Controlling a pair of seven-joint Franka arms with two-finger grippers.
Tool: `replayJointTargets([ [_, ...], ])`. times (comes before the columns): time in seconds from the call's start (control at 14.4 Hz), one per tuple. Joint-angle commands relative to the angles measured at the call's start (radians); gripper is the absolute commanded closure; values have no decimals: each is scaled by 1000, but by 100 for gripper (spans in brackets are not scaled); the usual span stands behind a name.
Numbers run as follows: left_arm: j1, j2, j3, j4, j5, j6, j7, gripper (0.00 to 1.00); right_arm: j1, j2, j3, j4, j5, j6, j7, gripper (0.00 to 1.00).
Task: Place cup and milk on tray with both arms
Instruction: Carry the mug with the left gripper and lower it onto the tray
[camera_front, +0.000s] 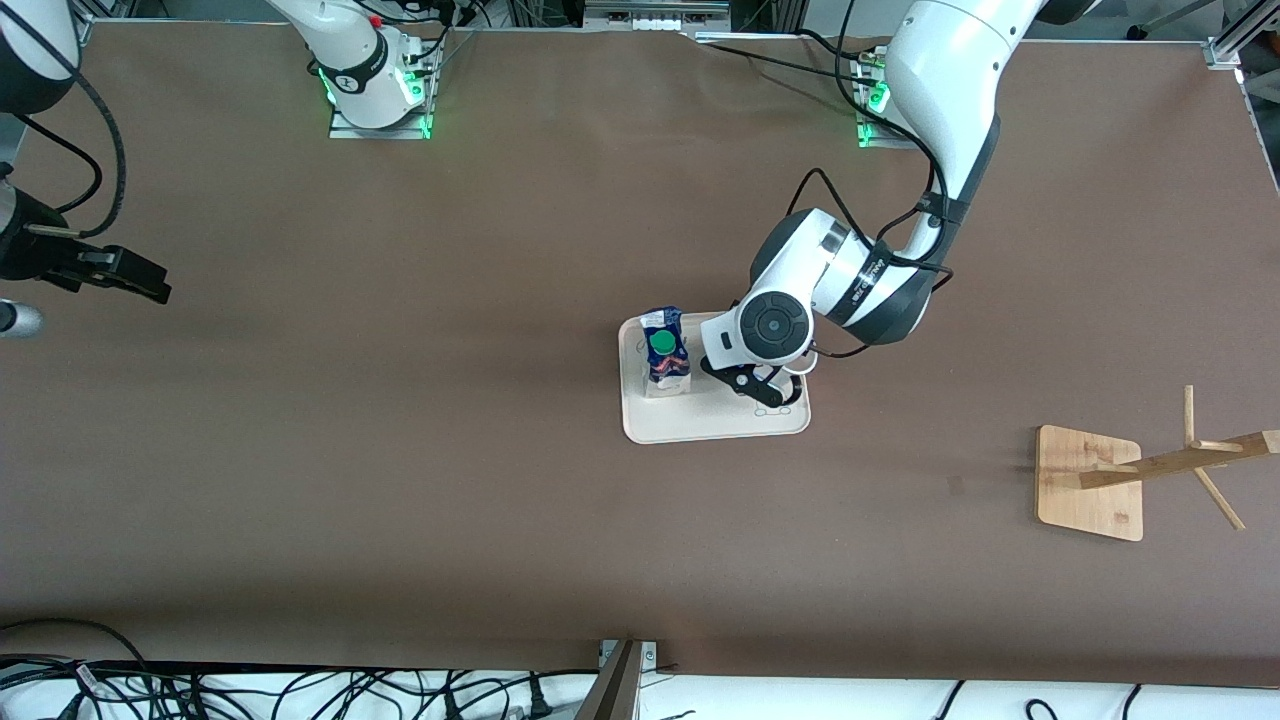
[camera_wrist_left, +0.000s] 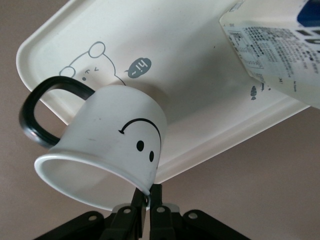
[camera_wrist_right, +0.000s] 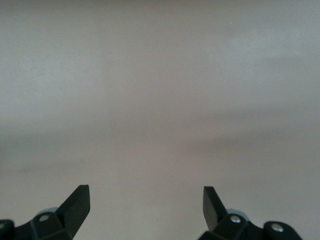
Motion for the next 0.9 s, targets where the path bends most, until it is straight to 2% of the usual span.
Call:
replayJointTargets([
  [0.0, -17, 24, 19, 48, -22, -19, 1, 57, -15, 14, -19, 14, 26, 0, 5, 0],
  [0.07, -17, 24, 24, 48, -23, -13, 13, 26, -15, 17, -20, 21, 30, 0, 6, 0],
  [0.14, -16, 22, 31, 48, -37, -1, 16, 15, -18, 18, -21, 23, 52, 0, 6, 0],
  [0.21, -16, 22, 41, 48, -72, 1, 19, 0, -29, 21, -27, 23, 74, 0, 6, 0],
  [0.42, -16, 8, 56, 57, -120, -10, 13, 0, -32, 21, -29, 29, 80, 0, 6, 0],
  [0.56, -7, -27, 102, 62, -182, -16, 10, 0, -37, 23, -30, 43, 82, -3, 3, 0],
  [0.7, 18, -95, 137, 59, -186, -31, 14, 0, -33, 24, -27, 48, 80, -2, 3, 0],
  [0.84, 94, -203, 145, 39, -178, -37, 10, 0, -24, 27, -21, 48, 76, -3, -7, 0],
])
